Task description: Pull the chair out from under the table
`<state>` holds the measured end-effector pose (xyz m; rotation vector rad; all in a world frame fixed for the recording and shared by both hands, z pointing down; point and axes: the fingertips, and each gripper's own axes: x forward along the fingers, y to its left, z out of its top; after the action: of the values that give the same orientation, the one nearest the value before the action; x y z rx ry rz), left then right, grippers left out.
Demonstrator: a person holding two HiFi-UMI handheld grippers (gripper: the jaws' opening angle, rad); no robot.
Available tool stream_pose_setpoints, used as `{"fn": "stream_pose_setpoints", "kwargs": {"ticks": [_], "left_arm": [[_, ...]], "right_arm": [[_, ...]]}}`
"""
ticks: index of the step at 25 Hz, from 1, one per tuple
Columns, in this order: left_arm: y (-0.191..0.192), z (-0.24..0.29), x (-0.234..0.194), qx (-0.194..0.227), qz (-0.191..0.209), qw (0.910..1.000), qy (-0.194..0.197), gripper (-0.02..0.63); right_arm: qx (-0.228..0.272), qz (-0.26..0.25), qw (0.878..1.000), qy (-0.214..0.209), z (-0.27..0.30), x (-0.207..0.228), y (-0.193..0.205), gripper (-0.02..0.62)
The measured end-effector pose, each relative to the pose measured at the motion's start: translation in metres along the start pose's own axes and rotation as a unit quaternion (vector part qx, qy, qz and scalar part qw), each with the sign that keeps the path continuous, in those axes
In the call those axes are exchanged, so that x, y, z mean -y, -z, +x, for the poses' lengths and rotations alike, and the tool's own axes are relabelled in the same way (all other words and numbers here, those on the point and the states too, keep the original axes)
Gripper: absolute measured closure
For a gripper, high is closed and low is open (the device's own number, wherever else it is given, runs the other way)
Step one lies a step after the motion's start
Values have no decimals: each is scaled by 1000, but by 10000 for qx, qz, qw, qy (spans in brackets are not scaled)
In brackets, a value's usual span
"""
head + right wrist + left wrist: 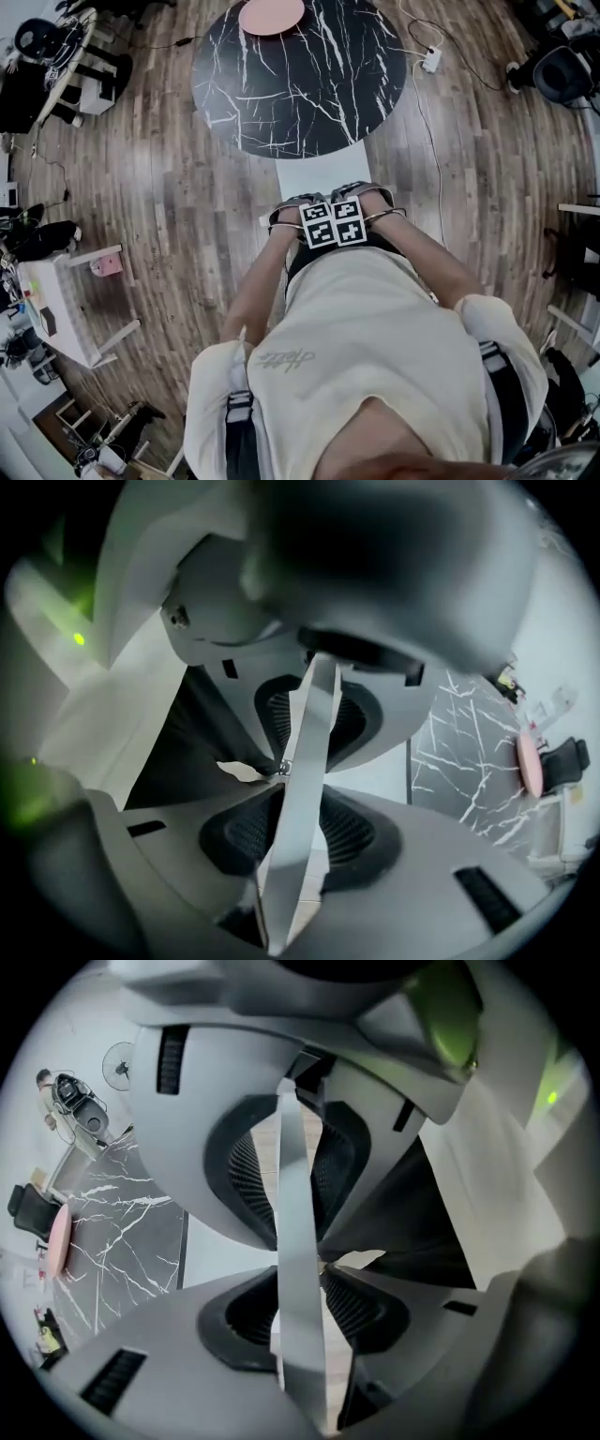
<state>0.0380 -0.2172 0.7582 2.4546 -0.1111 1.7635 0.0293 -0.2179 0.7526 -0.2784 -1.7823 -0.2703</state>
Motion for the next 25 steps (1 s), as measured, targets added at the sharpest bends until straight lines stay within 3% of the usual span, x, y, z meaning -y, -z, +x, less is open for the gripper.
{"fn": "stream_pose_setpoints", "kwargs": {"ticks": [5,19,25], "left_arm": [[3,11,-3,-15,57,9999,-150,443],[9,20,-6,-102,88,9996,-259,467],[9,14,-12,-15,-40,9993,-382,516]], "right_arm": [[-10,88,9998,171,12,4,5,489],[2,147,9999,46,19,2,6,497],[17,267,9996,-25,17,3,5,499]]}}
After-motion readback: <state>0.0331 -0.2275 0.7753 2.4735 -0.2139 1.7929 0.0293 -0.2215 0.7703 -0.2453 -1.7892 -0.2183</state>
